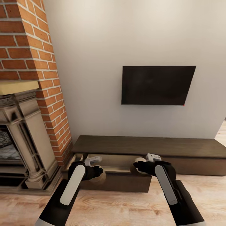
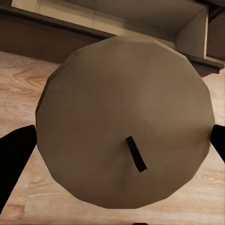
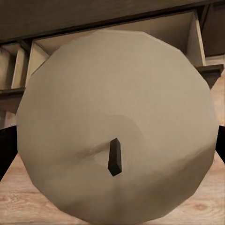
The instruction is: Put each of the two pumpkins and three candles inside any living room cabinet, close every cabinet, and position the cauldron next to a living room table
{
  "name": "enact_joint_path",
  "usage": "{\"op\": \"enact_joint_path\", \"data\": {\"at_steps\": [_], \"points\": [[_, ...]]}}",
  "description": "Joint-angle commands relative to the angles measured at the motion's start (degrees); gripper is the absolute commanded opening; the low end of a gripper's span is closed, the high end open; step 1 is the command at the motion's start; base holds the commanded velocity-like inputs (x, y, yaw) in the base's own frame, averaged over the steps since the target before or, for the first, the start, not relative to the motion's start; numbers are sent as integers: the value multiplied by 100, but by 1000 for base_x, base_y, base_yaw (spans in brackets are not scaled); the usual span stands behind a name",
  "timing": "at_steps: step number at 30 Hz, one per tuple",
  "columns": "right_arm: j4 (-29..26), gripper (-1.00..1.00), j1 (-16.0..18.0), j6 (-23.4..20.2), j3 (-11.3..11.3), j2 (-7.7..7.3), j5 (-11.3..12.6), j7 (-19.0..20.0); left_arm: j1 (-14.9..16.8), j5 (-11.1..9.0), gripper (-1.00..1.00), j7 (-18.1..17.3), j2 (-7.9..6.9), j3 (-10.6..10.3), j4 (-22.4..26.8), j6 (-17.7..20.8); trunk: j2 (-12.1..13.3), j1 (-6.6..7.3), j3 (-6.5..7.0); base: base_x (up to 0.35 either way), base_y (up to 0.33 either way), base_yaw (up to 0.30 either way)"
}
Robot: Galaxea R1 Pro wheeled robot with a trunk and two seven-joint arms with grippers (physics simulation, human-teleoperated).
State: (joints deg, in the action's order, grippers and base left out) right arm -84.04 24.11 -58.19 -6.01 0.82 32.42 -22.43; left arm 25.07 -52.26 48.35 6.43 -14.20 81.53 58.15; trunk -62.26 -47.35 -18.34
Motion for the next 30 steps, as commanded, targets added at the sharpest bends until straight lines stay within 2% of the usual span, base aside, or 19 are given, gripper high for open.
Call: {"op": "enact_joint_path", "data": {"at_steps": [1, 11, 16, 18, 21, 27, 30], "points": [[-7, -100, 3, -18, -1, 3, 75, -59, 7, -56, -100, 60, 3, -4, 3, 4, 36, 22, 5, 0, 0, 232], [18, -100, 33, -157, 12, -4, 93, -59, 7, -63, -100, 57, 25, 9, -4, 17, 437, 242, 112, 0, 0, 182], [170, -100, 66, -174, 17, -3, 89, -62, 120, -65, -100, 46, 43, 31, -240, 87, 638, 352, 161, 0, 0, 134], [195, -100, 73, -175, 19, -3, 86, -67, 325, -65, -100, 32, 40, 31, -566, 94, 718, 396, 179, 0, 0, 92], [210, -100, 76, -175, 20, -2, 70, -68, 665, -57, -100, -17, 77, 38, -1415, 38, 838, 461, 205, 0, 0, 78], [194, -100, 72, -181, 38, -53, 67, -68, 775, 7, -100, -36, 343, 4, -1896, -124, 1079, 593, 258, 0, 0, 74], [168, -100, 56, -178, 57, -59, 90, -66, 779, 13, -100, -36, 357, -2, -1959, -251, 1199, 659, 284, 0, 0, 73]]}}
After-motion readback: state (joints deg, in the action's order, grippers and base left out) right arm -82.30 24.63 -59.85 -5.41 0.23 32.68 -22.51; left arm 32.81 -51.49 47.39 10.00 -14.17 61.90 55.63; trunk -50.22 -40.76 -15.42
